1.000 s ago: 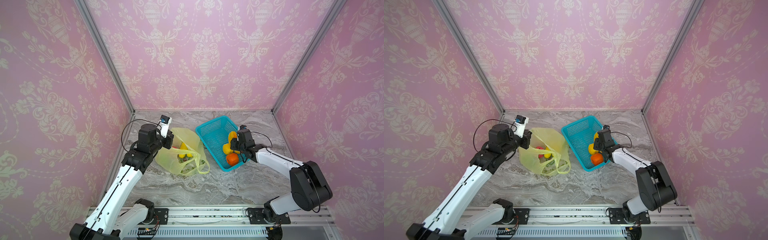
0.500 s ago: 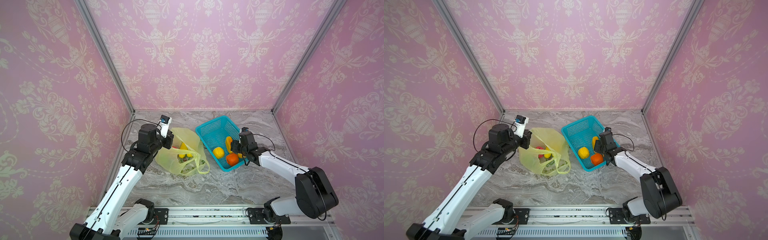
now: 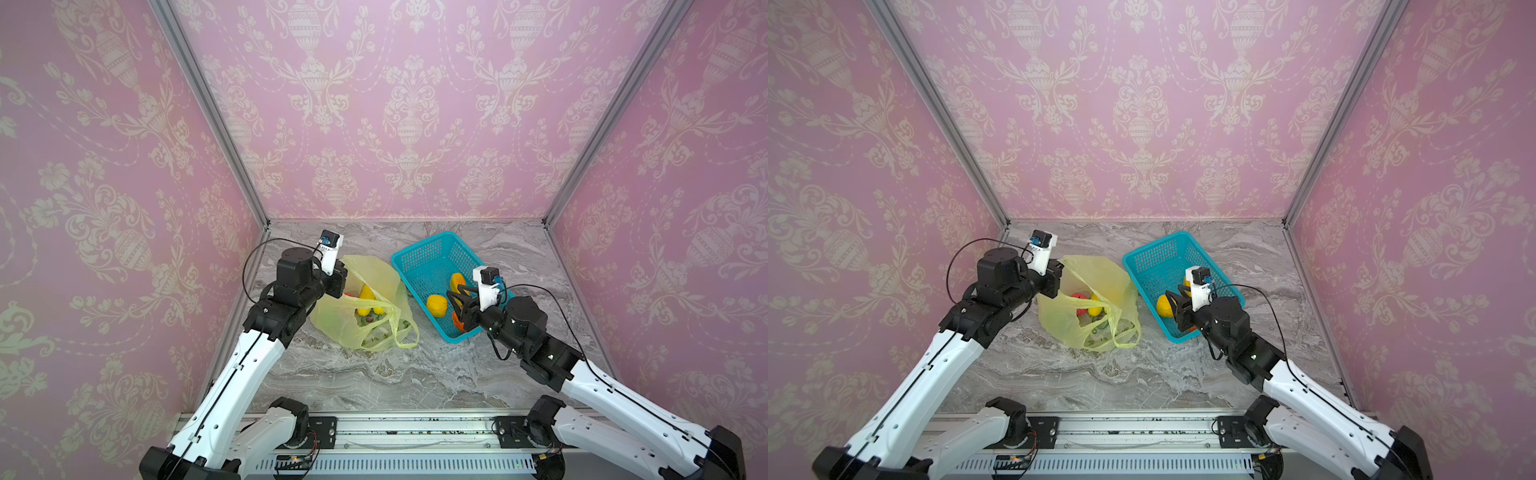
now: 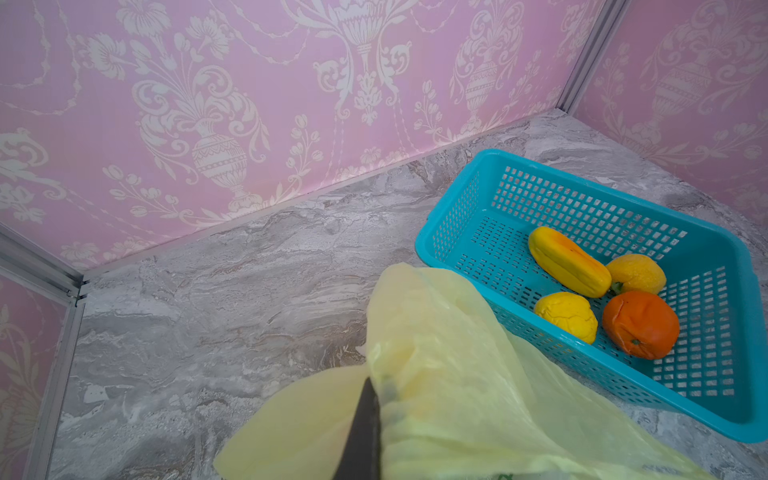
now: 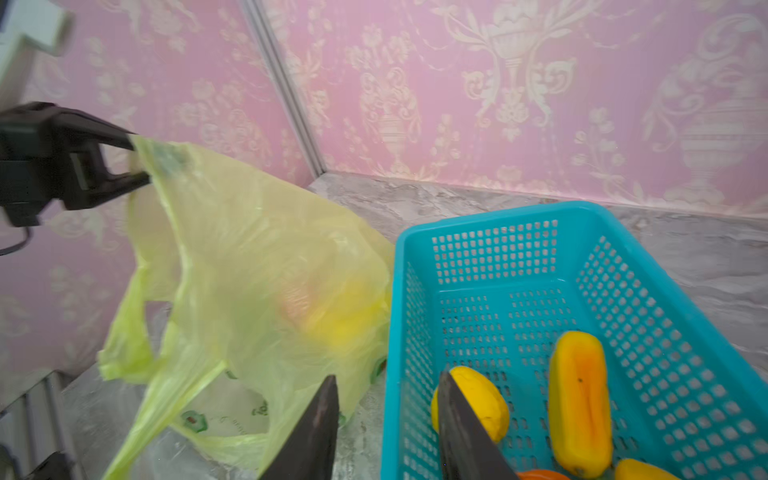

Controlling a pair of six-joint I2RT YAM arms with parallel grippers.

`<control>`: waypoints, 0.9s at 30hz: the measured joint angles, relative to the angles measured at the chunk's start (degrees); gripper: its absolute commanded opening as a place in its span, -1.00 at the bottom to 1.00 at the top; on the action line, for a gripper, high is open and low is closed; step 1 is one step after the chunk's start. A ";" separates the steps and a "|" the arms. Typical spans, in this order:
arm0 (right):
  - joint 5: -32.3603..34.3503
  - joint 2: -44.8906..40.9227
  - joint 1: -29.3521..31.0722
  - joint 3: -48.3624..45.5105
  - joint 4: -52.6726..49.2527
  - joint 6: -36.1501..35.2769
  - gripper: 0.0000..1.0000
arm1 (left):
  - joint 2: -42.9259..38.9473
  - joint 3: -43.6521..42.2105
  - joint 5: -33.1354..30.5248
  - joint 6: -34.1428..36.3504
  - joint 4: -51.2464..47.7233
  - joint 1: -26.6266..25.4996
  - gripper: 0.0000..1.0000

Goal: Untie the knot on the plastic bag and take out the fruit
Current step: 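Move the right gripper back to the bag while the left gripper lifts the bag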

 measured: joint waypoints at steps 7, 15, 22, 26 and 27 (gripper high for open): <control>-6.51 6.93 10.84 2.95 1.16 -7.72 0.13 | 0.00 0.00 0.00 0.00 0.00 0.00 -1.00; -8.87 19.98 14.03 11.04 2.75 -6.21 -0.03 | 0.00 0.00 0.00 0.00 -0.02 0.00 -1.00; -9.38 29.59 15.10 18.03 3.74 -2.19 -0.89 | 0.63 0.02 -0.11 0.00 -0.02 0.00 -1.00; -8.48 30.16 15.30 18.99 4.33 -1.51 -1.00 | 4.44 1.97 -2.69 -0.42 -1.16 0.37 -1.00; -8.15 30.36 15.30 19.69 4.33 -1.51 -1.00 | 6.21 3.54 -3.80 -0.50 -2.12 0.55 -1.00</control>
